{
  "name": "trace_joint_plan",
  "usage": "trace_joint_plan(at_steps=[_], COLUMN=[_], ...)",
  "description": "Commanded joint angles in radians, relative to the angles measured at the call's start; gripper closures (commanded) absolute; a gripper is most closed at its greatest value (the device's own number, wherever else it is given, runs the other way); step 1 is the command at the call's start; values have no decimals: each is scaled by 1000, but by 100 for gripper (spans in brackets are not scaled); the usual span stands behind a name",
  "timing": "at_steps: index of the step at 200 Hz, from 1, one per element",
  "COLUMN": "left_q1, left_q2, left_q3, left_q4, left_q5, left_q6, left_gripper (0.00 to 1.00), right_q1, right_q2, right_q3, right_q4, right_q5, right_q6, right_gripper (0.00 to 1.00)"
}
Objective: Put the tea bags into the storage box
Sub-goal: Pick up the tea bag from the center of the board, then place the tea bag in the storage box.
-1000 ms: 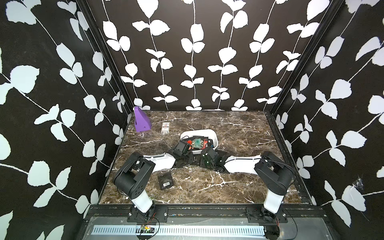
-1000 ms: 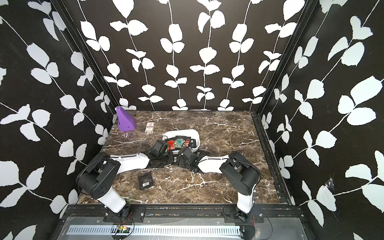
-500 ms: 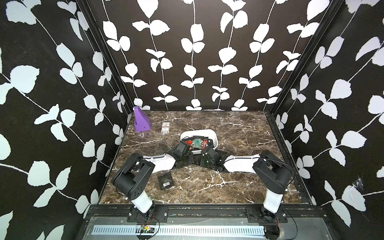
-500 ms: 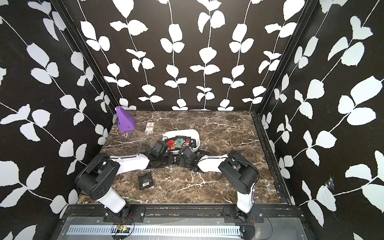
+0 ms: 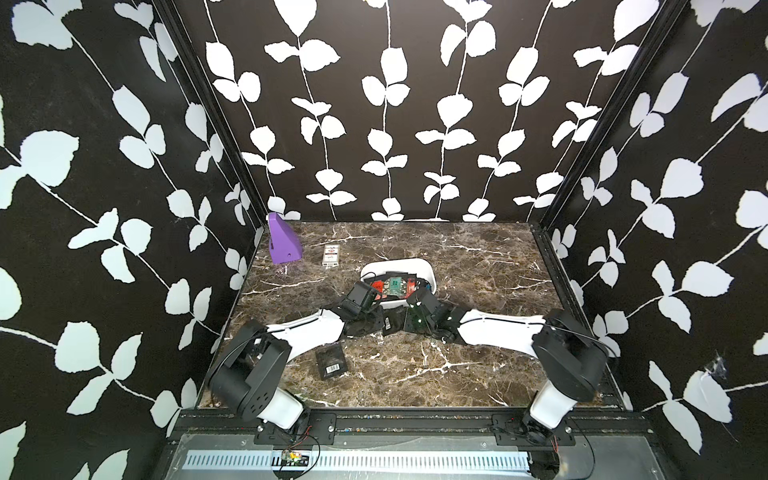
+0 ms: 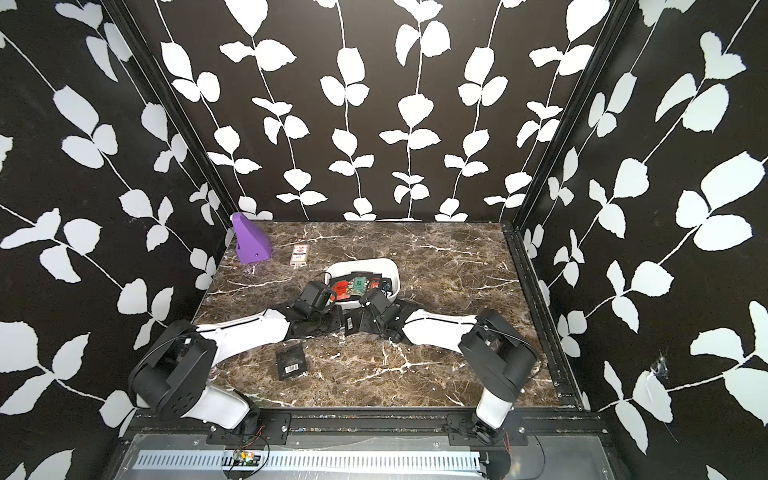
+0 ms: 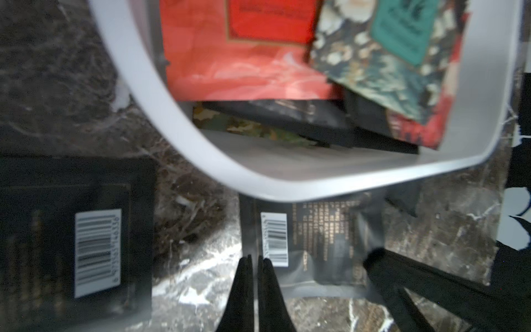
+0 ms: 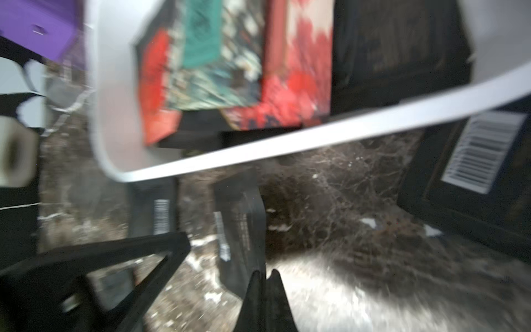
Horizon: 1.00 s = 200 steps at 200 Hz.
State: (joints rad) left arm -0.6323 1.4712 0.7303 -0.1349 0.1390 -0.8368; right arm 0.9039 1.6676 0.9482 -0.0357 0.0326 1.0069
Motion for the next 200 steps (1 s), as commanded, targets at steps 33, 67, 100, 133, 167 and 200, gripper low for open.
trace_joint_plan(at_steps=[33,67,100,133,167,200], left_q1=[-6,-5,-7,-5,-6,-6], left_q2=[-178,-258,-306,-351,-402,-434], left_q3=[6,0,-28,-71,-109,-144], left_q4=[-125,-177,-192,-190,-191,-182], left_q5=[-8,-38,-87,-111,-109,-98], left_q6=[13,20,12,-9,-23,-31], left_gripper=[100,100,100,98,95,94], right_q1=[16,16,10,-27,-68,-96], right_q2=[-144,-213,-226,-159,-15,142], right_q3=[-22,40,154,296,489,653], right_q4=[-133,-223,-298,-317,-328,-334], right_q5=[5,22,24,-22,-62,-115], right_q6=[-25,-71,-132,-180,-218,-232], right_gripper=[100,100,100,100,100,100])
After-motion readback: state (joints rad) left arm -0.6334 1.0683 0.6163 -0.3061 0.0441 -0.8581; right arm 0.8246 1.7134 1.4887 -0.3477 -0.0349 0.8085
